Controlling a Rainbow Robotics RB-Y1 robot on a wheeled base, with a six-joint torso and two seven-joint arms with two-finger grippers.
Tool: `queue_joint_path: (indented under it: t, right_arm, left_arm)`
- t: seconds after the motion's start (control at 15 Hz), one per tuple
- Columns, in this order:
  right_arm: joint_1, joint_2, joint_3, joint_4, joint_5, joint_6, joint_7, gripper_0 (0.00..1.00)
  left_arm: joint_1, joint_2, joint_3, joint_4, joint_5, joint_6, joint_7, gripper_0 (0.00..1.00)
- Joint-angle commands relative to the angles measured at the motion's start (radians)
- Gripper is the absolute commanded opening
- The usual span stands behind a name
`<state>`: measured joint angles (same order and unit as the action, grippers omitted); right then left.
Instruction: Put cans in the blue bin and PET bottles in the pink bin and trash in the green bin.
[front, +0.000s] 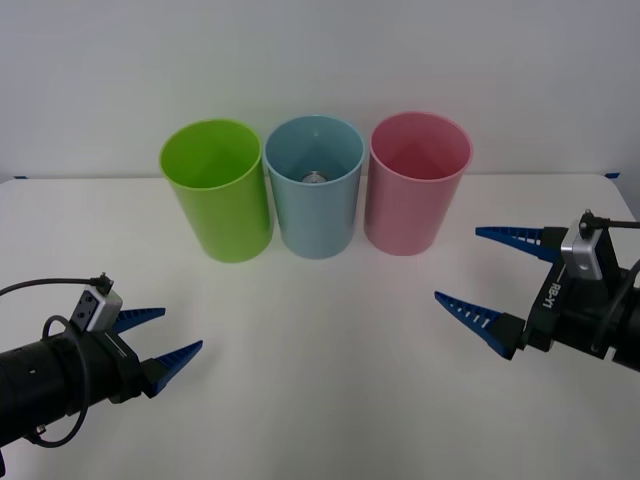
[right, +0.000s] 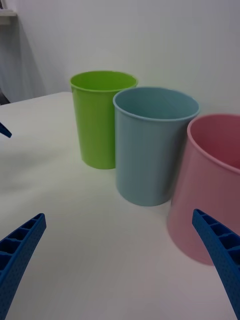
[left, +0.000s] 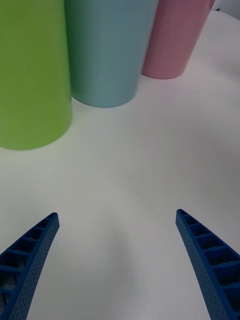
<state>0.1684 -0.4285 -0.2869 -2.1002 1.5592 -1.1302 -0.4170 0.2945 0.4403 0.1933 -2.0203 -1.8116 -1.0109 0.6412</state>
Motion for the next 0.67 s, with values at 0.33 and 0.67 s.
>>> queue_joint_path:
  t: [0.33,0.67]
  right_arm:
    - [0.097,0.004,-0.075,0.048,-0.001,-0.140,0.110,1.00]
    - [0.097,0.002,-0.089,0.098,0.001,-0.178,0.187,1.00]
  left_arm:
    - [0.000,0.000,0.000,0.000,0.000,0.000,0.000,0.79]
    - [0.000,0.000,0.000,0.000,0.000,0.000,0.000,0.79]
